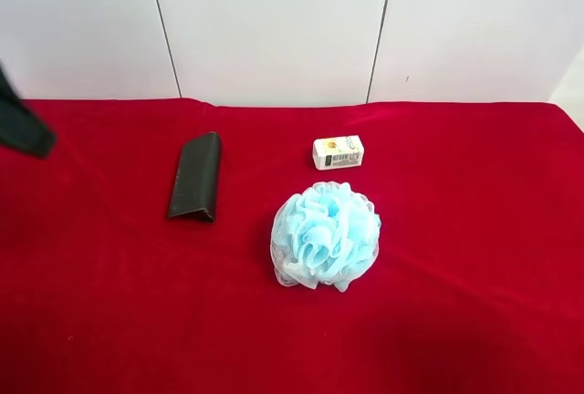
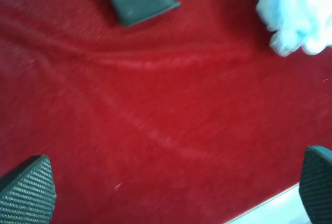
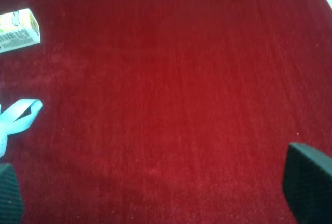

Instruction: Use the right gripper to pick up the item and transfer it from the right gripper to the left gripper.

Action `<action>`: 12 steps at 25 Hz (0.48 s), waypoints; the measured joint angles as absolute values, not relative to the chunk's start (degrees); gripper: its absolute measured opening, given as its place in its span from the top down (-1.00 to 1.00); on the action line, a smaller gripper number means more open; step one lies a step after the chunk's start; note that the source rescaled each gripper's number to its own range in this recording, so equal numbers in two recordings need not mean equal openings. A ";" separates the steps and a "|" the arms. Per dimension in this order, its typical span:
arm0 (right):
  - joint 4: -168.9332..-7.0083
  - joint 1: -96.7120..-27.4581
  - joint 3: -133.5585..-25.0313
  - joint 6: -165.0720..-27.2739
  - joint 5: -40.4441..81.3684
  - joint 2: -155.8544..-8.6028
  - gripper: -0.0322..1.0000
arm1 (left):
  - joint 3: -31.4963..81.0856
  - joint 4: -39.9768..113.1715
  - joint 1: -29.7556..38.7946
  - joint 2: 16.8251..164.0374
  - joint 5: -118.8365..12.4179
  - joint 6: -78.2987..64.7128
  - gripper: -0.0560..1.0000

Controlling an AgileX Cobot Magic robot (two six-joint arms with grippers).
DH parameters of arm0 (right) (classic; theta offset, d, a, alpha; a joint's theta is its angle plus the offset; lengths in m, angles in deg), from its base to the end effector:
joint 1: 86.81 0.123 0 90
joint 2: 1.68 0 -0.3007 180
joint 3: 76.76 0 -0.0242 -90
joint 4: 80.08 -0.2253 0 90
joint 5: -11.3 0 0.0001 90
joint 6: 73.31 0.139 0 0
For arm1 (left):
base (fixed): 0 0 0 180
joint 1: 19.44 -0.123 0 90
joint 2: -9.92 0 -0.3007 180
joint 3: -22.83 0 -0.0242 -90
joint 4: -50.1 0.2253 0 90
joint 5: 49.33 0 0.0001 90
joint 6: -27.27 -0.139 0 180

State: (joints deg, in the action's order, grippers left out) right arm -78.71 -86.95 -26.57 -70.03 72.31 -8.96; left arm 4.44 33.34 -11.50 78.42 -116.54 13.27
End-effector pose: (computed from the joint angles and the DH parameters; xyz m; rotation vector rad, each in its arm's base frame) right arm 0.0008 -0.0029 0.2363 0.0626 2.0667 0.0050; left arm 0.1670 -0.0606 0.3195 0.4377 2.6186 -0.3625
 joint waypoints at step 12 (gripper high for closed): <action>-78.71 -86.95 -26.57 -70.03 72.31 -8.96 -1.00 | -9.22 44.69 -11.81 56.29 -115.00 13.47 -0.80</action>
State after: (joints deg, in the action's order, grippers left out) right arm -78.71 -86.95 -26.57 -70.03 72.31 -8.96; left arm -9.22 44.69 -11.81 56.29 -115.00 13.47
